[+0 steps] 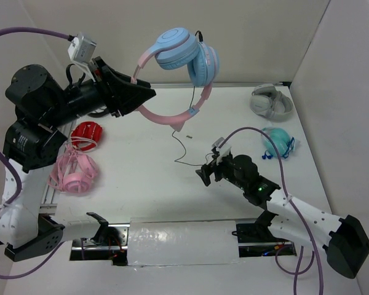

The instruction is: Wrap the headphones

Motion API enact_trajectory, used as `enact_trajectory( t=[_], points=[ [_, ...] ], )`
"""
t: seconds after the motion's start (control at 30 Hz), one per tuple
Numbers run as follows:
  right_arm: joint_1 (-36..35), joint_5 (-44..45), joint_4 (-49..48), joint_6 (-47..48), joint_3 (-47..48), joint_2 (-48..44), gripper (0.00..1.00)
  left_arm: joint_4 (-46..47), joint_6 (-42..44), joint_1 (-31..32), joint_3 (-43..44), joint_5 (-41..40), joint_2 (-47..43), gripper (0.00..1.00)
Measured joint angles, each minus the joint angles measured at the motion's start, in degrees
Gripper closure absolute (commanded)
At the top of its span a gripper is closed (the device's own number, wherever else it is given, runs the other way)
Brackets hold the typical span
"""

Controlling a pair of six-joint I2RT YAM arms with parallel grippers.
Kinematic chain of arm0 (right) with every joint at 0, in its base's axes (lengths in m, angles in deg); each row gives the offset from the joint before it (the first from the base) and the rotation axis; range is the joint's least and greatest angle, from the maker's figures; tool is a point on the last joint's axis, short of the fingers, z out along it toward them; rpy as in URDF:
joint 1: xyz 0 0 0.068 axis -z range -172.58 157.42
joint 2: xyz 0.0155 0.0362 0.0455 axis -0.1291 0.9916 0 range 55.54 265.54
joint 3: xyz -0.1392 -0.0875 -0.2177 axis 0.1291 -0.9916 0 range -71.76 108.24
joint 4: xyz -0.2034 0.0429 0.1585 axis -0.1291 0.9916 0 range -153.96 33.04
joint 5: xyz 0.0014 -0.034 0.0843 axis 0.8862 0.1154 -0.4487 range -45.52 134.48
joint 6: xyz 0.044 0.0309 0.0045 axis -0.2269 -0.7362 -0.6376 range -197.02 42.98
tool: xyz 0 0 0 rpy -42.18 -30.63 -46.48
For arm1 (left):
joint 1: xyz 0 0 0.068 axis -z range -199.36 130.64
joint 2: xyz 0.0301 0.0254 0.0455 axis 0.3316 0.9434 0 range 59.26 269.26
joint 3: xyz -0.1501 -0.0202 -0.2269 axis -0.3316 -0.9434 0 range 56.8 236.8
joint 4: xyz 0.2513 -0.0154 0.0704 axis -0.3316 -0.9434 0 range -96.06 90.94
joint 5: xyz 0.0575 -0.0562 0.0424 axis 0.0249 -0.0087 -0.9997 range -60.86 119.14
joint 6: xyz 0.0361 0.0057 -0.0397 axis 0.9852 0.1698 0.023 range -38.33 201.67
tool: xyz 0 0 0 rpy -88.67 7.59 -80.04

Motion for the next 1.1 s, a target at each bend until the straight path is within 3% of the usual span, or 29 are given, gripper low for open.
enact_trajectory(
  t=[0.13,0.3,0.53,0.7,0.93,1.03,1.07,1.1],
  points=[
    [-1.36,0.76,0.96,0.63,0.61,2.82,0.0,-0.13,0.02,0.0,1.38,-0.04,1.18,1.0],
    [-2.47,4.24,2.86,3.65,6.4,13.99,0.0,-0.04,-0.04,0.0,4.0,0.46,2.73,1.0],
    [-2.6,8.61,-1.84,8.22,12.7,24.87,0.0,0.26,-0.44,0.0,5.57,2.29,2.99,1.0],
    [-2.64,6.51,-7.52,8.24,13.33,23.78,0.0,0.15,-0.44,0.0,5.57,2.43,2.95,1.0],
    [-2.78,-3.13,-18.1,3.61,12.26,16.52,0.01,0.07,-0.59,0.0,5.57,2.45,2.86,1.0],
    [-2.93,-4.66,-22.05,1.73,12.46,17.22,0.16,0.04,-0.68,0.0,5.57,2.47,2.8,1.0],
    [-2.93,-4.94,-22.91,0.94,12.74,17.81,0.38,0.02,-0.7,0.0,5.57,2.47,2.78,1.0],
    [-2.91,-5.25,-23.45,0.31,13.27,18.82,0.47,-0.07,-0.72,0.0,5.57,2.45,2.73,1.0]
  ],
)
